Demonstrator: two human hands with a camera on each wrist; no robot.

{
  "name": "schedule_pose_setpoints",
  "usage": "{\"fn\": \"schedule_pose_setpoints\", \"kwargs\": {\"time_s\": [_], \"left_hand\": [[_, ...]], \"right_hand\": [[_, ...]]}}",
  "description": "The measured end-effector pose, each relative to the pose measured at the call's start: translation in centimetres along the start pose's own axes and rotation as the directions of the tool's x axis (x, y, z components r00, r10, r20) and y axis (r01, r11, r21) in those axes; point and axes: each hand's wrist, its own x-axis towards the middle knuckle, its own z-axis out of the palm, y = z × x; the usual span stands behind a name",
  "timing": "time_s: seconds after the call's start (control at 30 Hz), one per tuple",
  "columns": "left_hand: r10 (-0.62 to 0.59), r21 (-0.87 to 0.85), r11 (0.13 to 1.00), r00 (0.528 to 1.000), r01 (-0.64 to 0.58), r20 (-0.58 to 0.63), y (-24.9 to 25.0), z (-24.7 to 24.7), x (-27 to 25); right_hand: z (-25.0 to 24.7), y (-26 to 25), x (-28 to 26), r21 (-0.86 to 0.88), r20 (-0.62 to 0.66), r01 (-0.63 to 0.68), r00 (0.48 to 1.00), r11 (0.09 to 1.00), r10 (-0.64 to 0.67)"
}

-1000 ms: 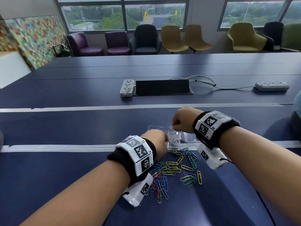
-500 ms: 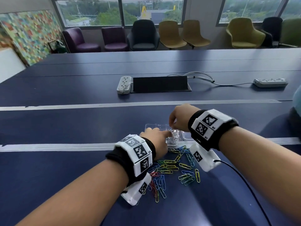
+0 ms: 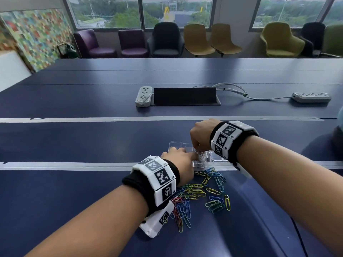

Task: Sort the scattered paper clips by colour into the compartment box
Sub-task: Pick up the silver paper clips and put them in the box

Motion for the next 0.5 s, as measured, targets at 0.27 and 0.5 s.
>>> {"fn": "schedule_pose_setpoints", "kwargs": {"time_s": [0.27,0.5], "left_hand": [[0.004,-0.020,1.000,0.999,-0.005,-0.034,0.0,-0.1,-0.2],[0.029,0.027,0.999,0.999,-0.028,-0.030,0.1,-0.1,-0.3]], "right_hand": [[0.5,0.7,0.2,0.023,0.021,0.081,0.996,0.996,-0.082],[0.4,1.2,-0.4,0.205,-0.066,0.064,0.996,0.977,-0.052]]}}
